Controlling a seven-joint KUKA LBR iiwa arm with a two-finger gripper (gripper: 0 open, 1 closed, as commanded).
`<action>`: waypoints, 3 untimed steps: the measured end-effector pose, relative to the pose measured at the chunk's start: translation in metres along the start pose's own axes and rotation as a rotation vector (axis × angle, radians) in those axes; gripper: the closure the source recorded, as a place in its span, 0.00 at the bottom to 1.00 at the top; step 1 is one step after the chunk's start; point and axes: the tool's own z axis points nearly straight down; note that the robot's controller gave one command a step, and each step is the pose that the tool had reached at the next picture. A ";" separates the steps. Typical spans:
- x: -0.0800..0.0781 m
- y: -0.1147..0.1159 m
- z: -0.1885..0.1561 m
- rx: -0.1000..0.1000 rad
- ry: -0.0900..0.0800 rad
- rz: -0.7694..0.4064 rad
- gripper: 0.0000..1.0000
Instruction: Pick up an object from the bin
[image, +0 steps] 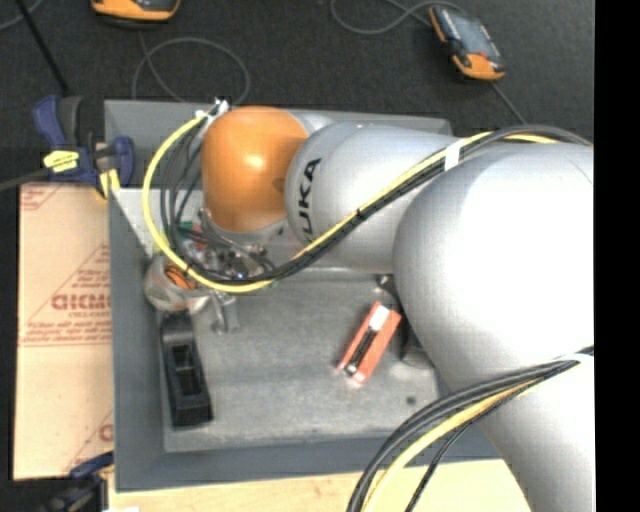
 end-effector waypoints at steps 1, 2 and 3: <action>-0.018 0.011 0.016 0.011 0.004 -0.192 1.00; -0.017 0.011 0.016 0.009 0.004 -0.188 1.00; -0.020 0.009 -0.043 -0.001 0.007 -0.186 1.00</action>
Offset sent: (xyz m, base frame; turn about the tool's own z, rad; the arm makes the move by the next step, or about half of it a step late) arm 0.0000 0.0000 0.0000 0.0000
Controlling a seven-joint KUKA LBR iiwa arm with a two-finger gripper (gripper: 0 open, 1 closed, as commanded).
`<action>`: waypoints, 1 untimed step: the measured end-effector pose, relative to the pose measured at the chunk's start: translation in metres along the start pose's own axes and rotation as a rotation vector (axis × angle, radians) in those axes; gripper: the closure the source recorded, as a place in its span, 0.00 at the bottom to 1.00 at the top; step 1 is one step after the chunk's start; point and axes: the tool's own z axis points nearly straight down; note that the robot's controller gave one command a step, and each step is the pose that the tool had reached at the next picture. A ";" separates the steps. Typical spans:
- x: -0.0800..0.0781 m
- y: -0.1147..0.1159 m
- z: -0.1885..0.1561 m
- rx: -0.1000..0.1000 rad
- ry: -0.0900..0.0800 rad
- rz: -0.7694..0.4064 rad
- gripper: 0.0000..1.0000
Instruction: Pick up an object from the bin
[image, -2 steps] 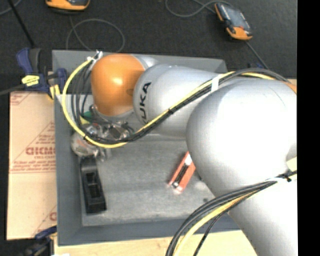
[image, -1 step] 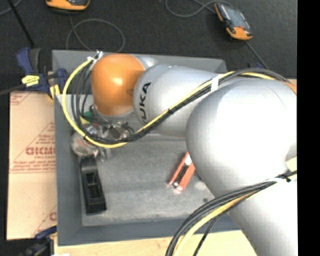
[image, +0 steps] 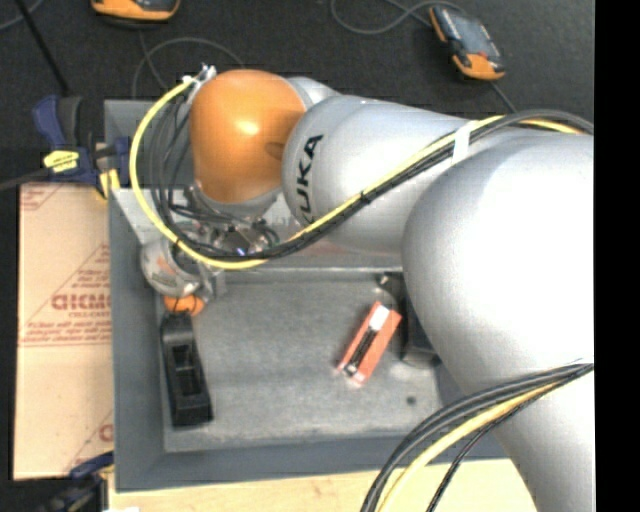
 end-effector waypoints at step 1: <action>-0.003 -0.002 0.024 0.002 -0.012 0.006 1.00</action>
Offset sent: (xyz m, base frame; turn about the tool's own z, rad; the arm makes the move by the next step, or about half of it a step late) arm 0.0001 0.0000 0.0164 0.0000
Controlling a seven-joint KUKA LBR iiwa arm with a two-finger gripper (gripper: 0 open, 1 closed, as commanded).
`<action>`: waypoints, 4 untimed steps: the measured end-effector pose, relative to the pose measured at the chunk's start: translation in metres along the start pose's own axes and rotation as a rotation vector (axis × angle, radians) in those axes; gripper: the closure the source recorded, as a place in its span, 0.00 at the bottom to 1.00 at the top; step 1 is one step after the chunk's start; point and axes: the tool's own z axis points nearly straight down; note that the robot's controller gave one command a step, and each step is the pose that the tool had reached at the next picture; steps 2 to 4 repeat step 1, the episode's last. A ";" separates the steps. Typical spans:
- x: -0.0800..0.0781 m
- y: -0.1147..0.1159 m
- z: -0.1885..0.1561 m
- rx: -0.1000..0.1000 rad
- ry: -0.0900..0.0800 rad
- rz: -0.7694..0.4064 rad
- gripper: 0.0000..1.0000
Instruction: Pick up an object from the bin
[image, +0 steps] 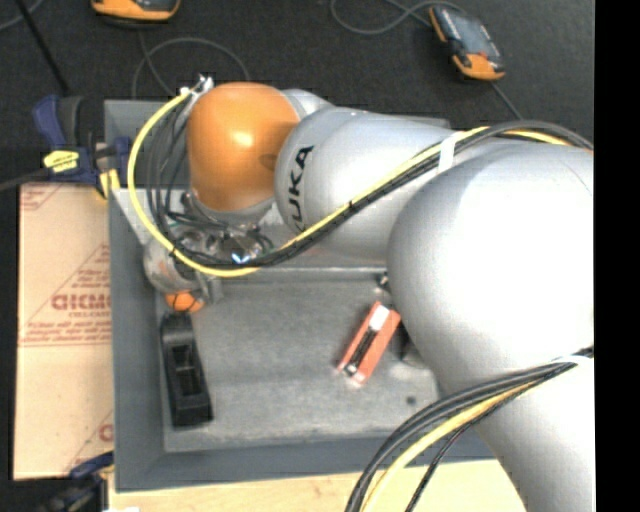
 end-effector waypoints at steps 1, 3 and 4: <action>0.001 0.000 -0.043 -0.004 0.012 0.001 1.00; 0.001 0.000 -0.043 -0.004 0.012 0.001 1.00; 0.001 0.000 -0.043 -0.004 0.012 0.001 1.00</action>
Offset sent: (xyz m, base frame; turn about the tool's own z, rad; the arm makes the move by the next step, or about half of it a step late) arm 0.0002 0.0000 0.0311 0.0000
